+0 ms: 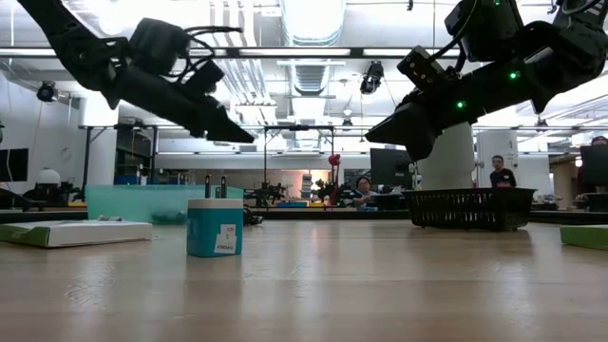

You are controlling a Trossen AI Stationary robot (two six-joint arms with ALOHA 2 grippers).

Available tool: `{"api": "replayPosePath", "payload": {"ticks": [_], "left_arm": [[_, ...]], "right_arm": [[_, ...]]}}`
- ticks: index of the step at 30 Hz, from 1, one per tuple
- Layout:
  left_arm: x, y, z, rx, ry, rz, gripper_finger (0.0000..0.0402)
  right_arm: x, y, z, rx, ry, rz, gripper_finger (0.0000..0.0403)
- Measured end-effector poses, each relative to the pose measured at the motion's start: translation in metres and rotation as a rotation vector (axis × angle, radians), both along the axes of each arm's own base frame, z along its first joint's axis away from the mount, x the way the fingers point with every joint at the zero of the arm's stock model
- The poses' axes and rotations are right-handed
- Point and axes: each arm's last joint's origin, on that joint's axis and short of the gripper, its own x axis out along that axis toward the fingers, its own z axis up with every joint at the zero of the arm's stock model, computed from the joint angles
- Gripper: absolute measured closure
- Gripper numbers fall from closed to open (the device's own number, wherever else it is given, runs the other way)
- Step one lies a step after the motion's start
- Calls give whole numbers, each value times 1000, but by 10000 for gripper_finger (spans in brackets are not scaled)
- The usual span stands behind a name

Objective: Pick and place items into bin
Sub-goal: Put the black charger cable into the green bin

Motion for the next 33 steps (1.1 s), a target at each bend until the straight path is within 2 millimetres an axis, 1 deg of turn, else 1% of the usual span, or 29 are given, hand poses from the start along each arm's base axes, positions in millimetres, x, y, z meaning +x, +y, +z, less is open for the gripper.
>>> {"api": "replayPosePath", "payload": {"ticks": [3, 6, 9, 13, 17, 19, 23, 26, 30, 33], "left_arm": [[1, -5, -4, 24, 53, -201, 273], [0, -10, -9, 27, 99, -307, 273], [-1, -11, -13, 42, 155, -325, 273], [-2, -11, -16, 32, 183, -325, 273], [-2, -11, -16, 24, 201, -325, 273], [0, -11, -12, 29, 194, -324, 273], [8, -13, 0, 52, 157, -344, 273], [19, -15, 10, 71, 150, -367, 273], [39, -12, 11, 82, 227, -386, 273], [54, -7, 9, 55, 346, -372, 273]], "right_arm": [[0, 0, 0, 0, 0, 0, 323], [0, 0, 0, -3, 2, 1, 325], [0, 0, 0, -5, 3, 2, 330], [0, 0, 0, -23, 17, 7, 335], [0, 0, 0, -25, 18, 7, 332], [0, 0, 0, -27, 20, 8, 329], [0, 0, 0, -28, 20, 7, 324], [0, 0, 0, -28, 20, 7, 323], [0, 0, 0, -27, 19, 7, 329], [0, 0, 0, -27, 19, 7, 333]]}}
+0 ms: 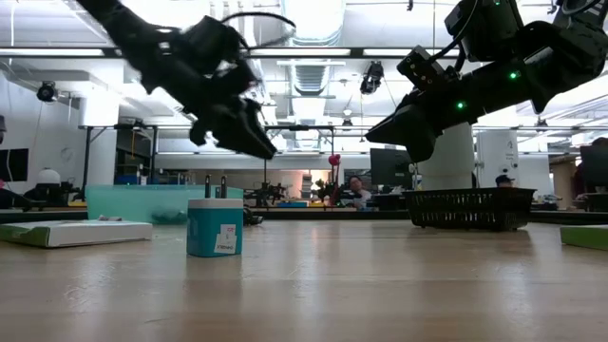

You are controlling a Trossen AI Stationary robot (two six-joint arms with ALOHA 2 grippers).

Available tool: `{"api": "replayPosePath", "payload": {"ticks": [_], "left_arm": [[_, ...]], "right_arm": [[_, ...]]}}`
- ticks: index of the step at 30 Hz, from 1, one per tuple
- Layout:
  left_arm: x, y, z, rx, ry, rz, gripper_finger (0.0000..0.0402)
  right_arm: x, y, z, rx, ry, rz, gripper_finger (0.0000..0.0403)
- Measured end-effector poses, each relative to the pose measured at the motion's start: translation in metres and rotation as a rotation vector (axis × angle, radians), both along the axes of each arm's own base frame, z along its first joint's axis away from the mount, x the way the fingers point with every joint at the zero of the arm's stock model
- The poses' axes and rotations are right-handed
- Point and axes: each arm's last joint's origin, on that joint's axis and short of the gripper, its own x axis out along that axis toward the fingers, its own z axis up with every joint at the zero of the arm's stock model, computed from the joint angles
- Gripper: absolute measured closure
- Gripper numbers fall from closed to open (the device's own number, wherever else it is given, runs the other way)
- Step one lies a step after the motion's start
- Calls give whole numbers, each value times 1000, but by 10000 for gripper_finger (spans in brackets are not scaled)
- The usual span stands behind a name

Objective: Pick and place items into bin
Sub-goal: Put the black charger cable into the green bin

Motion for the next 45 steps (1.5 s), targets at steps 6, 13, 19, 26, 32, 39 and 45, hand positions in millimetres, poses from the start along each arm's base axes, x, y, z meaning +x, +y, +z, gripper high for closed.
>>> {"api": "replayPosePath", "payload": {"ticks": [6, 13, 19, 26, 32, 39, 45], "left_arm": [[21, 12, 5, 32, 228, 124, 273], [27, 16, -10, 48, 413, 181, 273], [25, 16, -16, 67, 459, 197, 273], [24, 17, -18, 77, 478, 206, 273], [21, 17, -28, 140, 540, 176, 273], [21, 18, -35, 204, 597, 123, 273], [21, 17, -37, 206, 611, 118, 274]], "right_arm": [[0, 0, -1, 0, 9, 1, 332], [-1, 0, -3, -2, 36, 0, 322], [-1, 0, -4, -7, 46, 2, 325], [-1, 0, -4, -21, 59, 5, 334], [-1, 0, -4, -21, 59, 6, 335], [-1, 0, -4, -23, 63, 6, 335], [-1, 0, -5, -23, 68, 6, 335]]}}
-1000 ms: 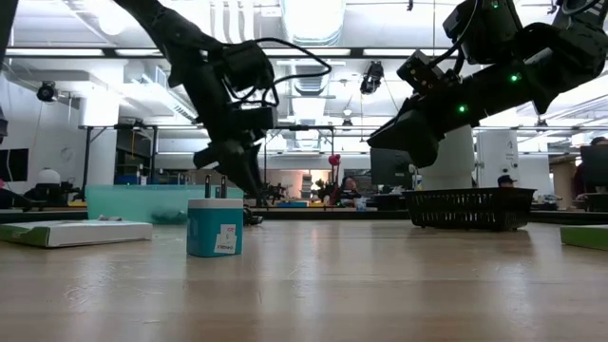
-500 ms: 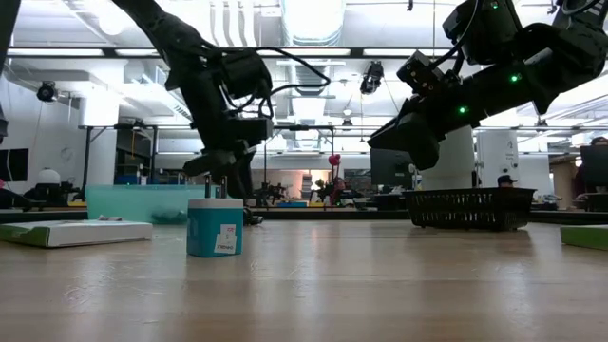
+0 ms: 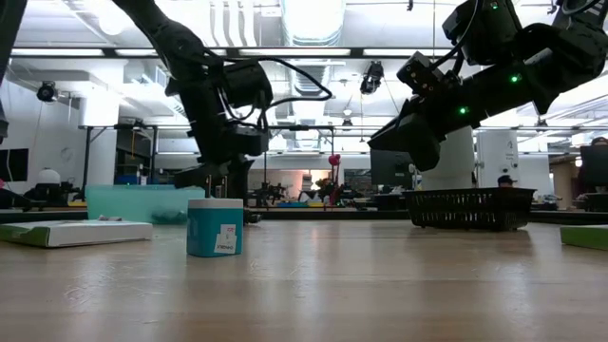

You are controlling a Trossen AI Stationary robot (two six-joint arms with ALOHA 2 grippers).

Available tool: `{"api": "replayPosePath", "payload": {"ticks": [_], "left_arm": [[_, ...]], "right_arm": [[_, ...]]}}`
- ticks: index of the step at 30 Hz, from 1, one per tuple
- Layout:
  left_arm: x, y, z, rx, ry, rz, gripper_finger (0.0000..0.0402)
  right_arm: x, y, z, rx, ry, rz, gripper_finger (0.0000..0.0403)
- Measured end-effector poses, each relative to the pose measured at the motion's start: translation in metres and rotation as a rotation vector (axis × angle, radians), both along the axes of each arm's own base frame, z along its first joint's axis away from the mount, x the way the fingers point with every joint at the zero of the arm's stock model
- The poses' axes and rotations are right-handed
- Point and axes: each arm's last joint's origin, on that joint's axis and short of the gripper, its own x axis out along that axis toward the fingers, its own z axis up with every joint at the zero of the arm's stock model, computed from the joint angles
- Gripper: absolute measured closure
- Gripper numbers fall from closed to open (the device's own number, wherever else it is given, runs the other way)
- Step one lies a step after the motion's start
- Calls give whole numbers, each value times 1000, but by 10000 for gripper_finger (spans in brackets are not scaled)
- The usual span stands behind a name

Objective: Pick and place items into bin
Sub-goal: Put the black charger cable into the green bin

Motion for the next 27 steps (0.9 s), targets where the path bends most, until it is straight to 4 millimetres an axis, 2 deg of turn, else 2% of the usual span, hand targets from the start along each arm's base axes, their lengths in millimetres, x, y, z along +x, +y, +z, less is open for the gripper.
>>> {"api": "replayPosePath", "payload": {"ticks": [9, 27], "left_arm": [[-1, -4, 5, 135, 53, -27, 274], [-7, -5, -2, 187, 109, 7, 274]], "right_arm": [[0, 0, 0, 0, 0, 0, 335], [0, 0, 0, 1, 2, 0, 335]]}}
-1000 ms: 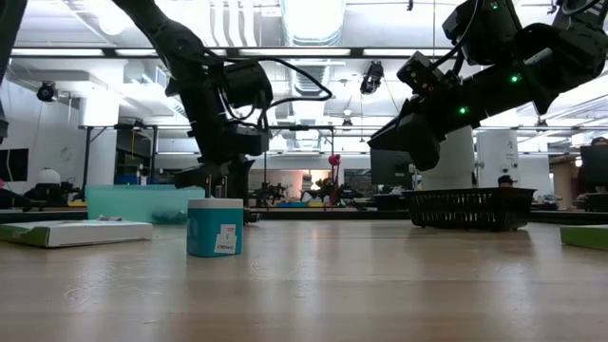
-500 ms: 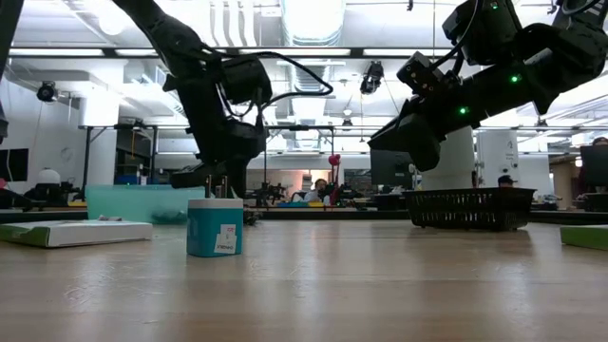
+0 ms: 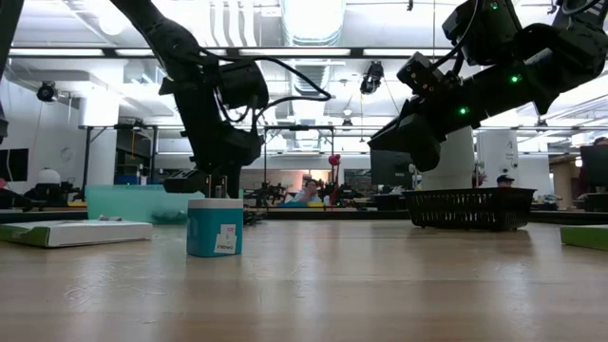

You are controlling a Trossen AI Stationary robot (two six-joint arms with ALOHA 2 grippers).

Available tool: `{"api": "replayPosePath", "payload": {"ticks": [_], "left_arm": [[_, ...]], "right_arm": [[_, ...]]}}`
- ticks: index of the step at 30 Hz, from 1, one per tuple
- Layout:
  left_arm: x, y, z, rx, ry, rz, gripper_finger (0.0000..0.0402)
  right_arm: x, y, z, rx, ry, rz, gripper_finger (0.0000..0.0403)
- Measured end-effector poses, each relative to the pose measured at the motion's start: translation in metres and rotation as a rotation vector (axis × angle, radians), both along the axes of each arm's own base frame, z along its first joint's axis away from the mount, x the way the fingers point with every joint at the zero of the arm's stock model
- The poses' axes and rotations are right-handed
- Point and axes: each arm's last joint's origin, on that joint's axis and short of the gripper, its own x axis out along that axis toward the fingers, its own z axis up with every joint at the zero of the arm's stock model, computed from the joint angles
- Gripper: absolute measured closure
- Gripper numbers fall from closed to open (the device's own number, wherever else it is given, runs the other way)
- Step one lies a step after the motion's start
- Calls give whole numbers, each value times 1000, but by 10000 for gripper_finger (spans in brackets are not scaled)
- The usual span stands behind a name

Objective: Pick and place items into bin
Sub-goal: Put the black charger cable into the green bin

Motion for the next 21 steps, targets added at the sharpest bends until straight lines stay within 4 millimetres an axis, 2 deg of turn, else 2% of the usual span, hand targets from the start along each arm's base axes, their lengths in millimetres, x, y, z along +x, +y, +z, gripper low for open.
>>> {"api": "replayPosePath", "payload": {"ticks": [11, 21], "left_arm": [[-5, 0, -6, 24, 23, 15, 274], [1, 3, -24, 64, 16, 0, 274]], "right_arm": [[0, 0, 0, 1, 4, 0, 335], [0, 0, 0, -1, 5, 0, 335]]}}
